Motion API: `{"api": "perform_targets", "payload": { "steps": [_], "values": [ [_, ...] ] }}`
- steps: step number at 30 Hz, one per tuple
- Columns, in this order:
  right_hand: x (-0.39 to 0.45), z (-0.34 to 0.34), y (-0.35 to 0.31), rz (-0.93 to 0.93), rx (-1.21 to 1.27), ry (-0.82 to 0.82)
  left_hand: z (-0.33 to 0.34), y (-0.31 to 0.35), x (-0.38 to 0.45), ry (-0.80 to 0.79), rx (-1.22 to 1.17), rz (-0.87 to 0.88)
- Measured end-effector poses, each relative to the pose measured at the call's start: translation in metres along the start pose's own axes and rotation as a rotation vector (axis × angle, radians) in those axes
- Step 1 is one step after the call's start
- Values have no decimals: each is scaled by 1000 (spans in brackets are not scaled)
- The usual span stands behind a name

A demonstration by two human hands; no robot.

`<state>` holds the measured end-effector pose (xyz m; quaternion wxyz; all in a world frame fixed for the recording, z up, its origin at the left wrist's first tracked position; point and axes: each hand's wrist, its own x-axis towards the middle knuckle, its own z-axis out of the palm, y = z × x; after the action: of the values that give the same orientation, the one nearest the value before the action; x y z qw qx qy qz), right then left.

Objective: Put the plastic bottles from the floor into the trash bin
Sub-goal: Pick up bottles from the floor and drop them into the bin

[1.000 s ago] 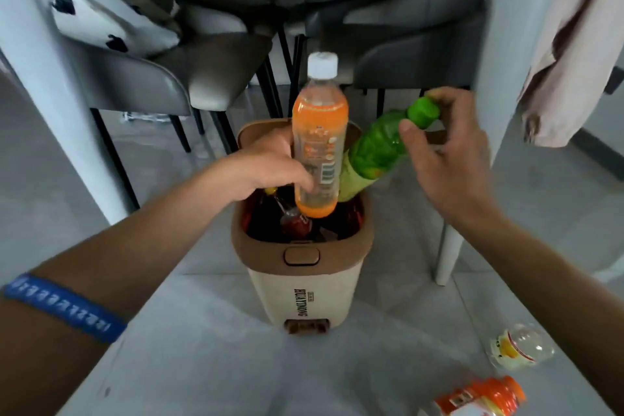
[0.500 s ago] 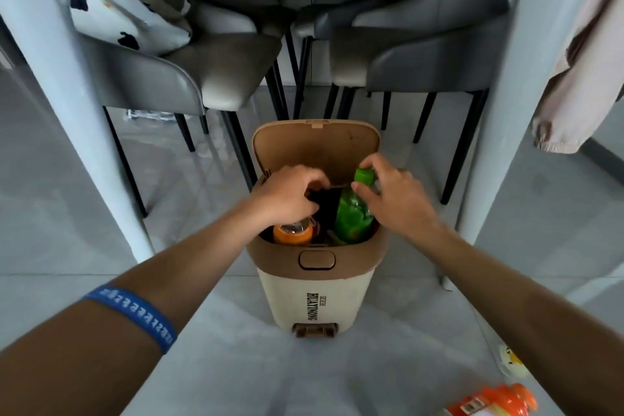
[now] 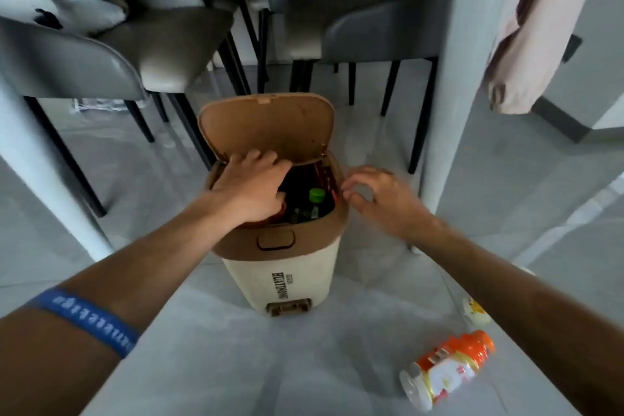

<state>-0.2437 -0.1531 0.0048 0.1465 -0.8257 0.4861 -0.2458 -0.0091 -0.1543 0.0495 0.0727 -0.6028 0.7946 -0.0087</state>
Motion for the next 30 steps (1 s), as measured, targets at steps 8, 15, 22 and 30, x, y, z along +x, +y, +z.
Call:
{"api": "perform_targets", "payload": {
  "steps": [8,15,22,30],
  "values": [
    [-116,-12,89,478,-165,82,42,218,13,97,-500,348],
    [-210,-12,152,729,-359,182,195,343,-9,-348,-490,210],
    [-233,-2,188,637,-71,152,238,359,-19,-432,-394,140],
    [-165,-40,130,482,33,457,99,265,15,-186,-649,240]
  ]
}}
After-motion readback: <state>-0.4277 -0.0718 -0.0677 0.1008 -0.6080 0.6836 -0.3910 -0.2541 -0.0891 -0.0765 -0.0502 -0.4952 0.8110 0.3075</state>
